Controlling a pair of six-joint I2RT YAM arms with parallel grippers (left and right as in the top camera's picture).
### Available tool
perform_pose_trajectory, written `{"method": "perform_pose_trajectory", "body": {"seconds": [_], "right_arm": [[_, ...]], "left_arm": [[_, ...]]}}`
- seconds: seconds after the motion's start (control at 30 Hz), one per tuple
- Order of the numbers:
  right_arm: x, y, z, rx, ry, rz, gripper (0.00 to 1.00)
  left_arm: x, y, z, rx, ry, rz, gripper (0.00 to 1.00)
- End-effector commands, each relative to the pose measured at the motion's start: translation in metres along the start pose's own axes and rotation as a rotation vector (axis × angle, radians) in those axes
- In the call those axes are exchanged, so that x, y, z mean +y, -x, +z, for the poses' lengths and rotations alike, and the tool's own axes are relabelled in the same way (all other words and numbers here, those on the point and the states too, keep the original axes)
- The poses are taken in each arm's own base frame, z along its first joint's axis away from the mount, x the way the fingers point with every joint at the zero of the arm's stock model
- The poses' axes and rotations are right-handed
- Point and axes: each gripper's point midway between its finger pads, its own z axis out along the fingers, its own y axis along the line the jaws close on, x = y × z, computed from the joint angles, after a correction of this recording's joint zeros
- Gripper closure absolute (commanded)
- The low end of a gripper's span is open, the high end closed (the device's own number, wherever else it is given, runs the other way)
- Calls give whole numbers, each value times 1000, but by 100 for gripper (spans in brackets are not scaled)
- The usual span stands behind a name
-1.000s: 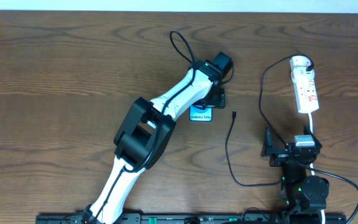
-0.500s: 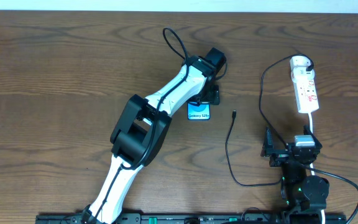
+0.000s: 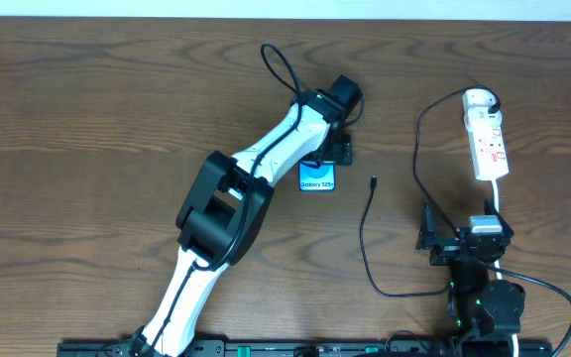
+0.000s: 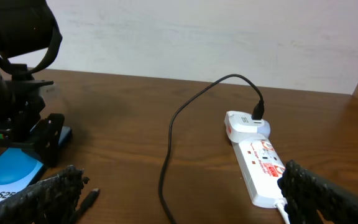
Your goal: Plug charger to phone and switch on socket
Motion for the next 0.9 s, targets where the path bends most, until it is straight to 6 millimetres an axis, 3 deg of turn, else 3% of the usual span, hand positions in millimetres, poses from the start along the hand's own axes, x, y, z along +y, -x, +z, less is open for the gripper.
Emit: {"method": "perform_pose_trajectory", "body": {"seconds": [0.0, 0.33, 0.37, 0.43, 0.47, 0.6, 0.73, 0.87], "right_arm": [[0, -1, 0, 4, -1, 12, 1], [0, -1, 0, 4, -1, 12, 1], [0, -1, 0, 4, -1, 12, 1], [0, -1, 0, 4, -1, 12, 1], [0, -1, 0, 4, -1, 12, 1], [0, -1, 0, 4, -1, 12, 1], [0, -1, 0, 4, -1, 12, 1], [0, -1, 0, 4, -1, 12, 1]], "left_arm": [[3, -2, 11, 7, 21, 17, 1], [1, 0, 11, 1, 17, 16, 8], [2, -1, 11, 1, 17, 16, 10], [2, -1, 11, 2, 17, 16, 31], [2, -1, 11, 2, 17, 16, 33], [1, -1, 11, 2, 16, 16, 32], [1, -1, 11, 2, 16, 16, 15], [1, -1, 11, 2, 16, 16, 12]]}}
